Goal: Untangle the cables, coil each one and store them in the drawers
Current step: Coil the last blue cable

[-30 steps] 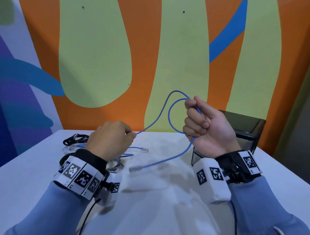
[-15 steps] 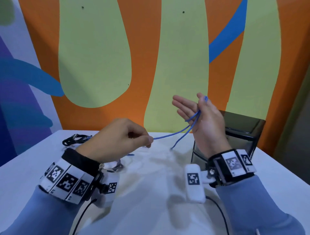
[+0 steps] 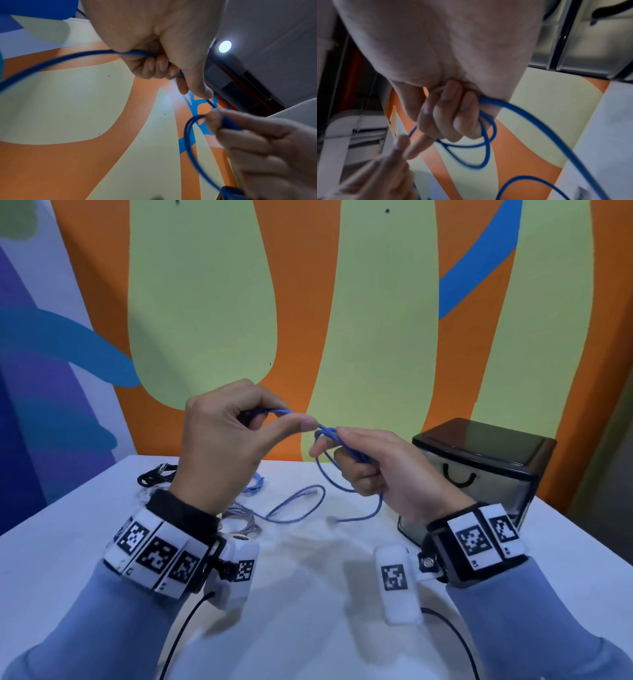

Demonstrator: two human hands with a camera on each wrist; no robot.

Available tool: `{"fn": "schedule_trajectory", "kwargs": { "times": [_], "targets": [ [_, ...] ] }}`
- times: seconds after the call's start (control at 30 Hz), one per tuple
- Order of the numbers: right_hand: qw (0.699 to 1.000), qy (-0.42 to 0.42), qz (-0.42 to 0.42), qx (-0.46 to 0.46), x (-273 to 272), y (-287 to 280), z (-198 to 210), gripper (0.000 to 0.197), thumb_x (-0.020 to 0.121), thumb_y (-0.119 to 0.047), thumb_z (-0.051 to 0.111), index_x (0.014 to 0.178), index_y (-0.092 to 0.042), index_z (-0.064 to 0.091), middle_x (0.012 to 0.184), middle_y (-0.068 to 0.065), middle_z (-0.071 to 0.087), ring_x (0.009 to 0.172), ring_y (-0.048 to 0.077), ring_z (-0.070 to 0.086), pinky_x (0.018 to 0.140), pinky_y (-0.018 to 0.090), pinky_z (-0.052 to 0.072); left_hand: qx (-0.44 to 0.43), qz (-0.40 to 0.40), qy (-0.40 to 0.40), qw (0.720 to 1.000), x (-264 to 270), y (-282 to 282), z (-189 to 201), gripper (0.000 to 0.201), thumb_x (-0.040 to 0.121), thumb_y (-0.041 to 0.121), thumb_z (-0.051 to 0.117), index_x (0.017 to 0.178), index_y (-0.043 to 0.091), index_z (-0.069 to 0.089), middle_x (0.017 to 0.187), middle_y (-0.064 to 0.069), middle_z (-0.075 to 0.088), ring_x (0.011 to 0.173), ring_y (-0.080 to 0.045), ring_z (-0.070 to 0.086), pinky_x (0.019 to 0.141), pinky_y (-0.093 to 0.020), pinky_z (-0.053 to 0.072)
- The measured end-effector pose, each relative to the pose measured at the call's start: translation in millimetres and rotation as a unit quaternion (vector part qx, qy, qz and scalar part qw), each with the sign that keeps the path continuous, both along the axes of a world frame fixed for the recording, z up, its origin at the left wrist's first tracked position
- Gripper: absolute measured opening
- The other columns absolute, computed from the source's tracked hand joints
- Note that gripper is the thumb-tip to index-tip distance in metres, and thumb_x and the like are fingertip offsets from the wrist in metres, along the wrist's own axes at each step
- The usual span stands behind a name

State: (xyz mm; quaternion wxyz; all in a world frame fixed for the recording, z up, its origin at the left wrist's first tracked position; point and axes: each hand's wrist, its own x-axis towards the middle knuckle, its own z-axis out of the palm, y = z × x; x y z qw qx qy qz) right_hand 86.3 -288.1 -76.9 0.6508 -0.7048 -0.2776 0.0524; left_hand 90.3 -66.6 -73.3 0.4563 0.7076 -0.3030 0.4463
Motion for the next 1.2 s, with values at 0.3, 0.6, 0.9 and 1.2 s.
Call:
{"fn": "schedule_trajectory", "kwargs": {
  "times": [0.3, 0.6, 0.9, 1.2],
  "targets": [
    [0.983, 0.053, 0.056, 0.169, -4, -6, 4, 0.035, 0.106, -0.031, 0.043, 0.109, -0.007, 0.068, 0.05, -0.002, 0.031, 0.04, 0.01, 0.016, 0.05, 0.03, 0.011, 0.056, 0.041, 0.147, 0.987, 27, -10, -26, 0.019, 0.105, 0.034, 0.066, 0.118, 0.03, 0.081, 0.067, 0.01, 0.055, 0.057, -0.008, 0.042, 0.057, -0.03, 0.033],
    [0.956, 0.043, -0.06, 0.284, 5, -6, 5, 0.042, 0.112, -0.024, 0.039, 0.141, 0.004, 0.051, 0.086, 0.014, 0.075, 0.034, 0.007, 0.035, 0.047, 0.019, 0.035, 0.193, -0.037, 0.328, 0.924, 13, -40, -41, 0.031, 0.108, 0.027, 0.061, 0.139, 0.026, 0.063, 0.076, -0.003, 0.055, 0.054, -0.012, 0.054, 0.054, -0.026, 0.044],
    [0.923, 0.021, -0.055, 0.381, 4, -28, 14, 0.046, 0.113, -0.03, 0.035, 0.147, -0.005, 0.052, 0.058, -0.006, 0.034, 0.037, 0.004, 0.019, 0.044, 0.021, 0.017, 0.111, 0.066, 0.33, 0.935, 23, -14, -36, 0.025, 0.107, 0.043, 0.058, 0.101, 0.031, 0.079, 0.046, 0.01, 0.039, 0.044, -0.01, 0.038, 0.05, -0.028, 0.028],
    [0.946, -0.114, -0.15, 0.264, 11, -11, 7, 0.047, 0.115, -0.033, 0.029, 0.158, -0.013, 0.032, 0.077, 0.012, 0.073, 0.051, 0.018, 0.059, 0.059, 0.025, 0.047, 0.297, -0.08, 0.318, 0.897, -9, -29, -23, 0.021, 0.103, 0.043, 0.066, 0.11, 0.032, 0.083, 0.059, 0.007, 0.036, 0.054, -0.013, 0.028, 0.053, -0.024, 0.026]
  ]
}}
